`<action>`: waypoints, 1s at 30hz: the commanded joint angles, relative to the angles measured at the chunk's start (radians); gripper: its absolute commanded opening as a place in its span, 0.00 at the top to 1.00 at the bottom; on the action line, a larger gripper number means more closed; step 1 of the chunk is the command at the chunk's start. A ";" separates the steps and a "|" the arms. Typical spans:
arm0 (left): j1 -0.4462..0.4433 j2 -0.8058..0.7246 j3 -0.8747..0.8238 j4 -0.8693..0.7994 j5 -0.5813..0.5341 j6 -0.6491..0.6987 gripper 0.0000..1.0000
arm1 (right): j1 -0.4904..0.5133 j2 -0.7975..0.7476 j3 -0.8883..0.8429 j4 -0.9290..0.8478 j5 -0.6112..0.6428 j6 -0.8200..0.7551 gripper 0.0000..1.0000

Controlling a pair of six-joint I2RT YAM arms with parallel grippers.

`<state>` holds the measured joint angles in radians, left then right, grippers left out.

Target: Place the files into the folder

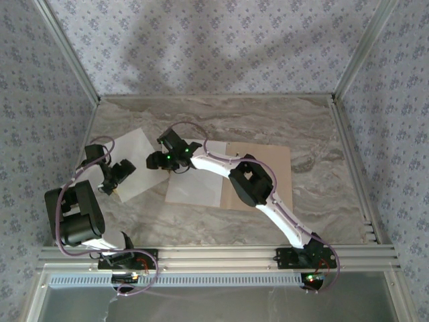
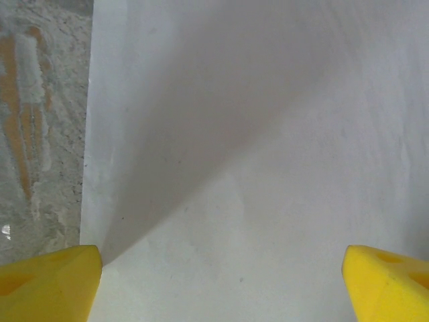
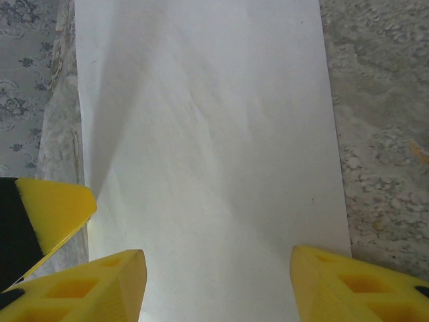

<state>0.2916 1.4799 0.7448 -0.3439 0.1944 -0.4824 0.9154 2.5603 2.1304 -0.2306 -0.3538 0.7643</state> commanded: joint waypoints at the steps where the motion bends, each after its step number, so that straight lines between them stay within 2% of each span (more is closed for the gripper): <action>1: -0.005 0.000 -0.011 0.004 0.013 -0.001 0.08 | 0.064 0.020 -0.037 -0.048 -0.054 0.027 0.40; 7: -0.005 -0.007 -0.007 -0.018 -0.013 0.002 0.06 | 0.074 0.021 -0.041 -0.050 -0.048 0.029 0.40; 23: -0.005 -0.045 0.007 -0.090 -0.198 0.022 0.01 | 0.062 0.013 -0.062 -0.075 -0.036 0.021 0.40; 26: -0.005 -0.029 0.002 -0.075 -0.194 0.027 0.01 | 0.058 0.006 -0.076 -0.071 -0.035 0.021 0.40; 30: -0.005 -0.003 -0.013 -0.030 -0.119 0.027 0.01 | 0.056 -0.001 -0.089 -0.062 -0.034 0.020 0.40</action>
<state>0.2916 1.4628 0.7433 -0.3931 0.0376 -0.4709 0.9638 2.5458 2.0876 -0.1818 -0.3672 0.7708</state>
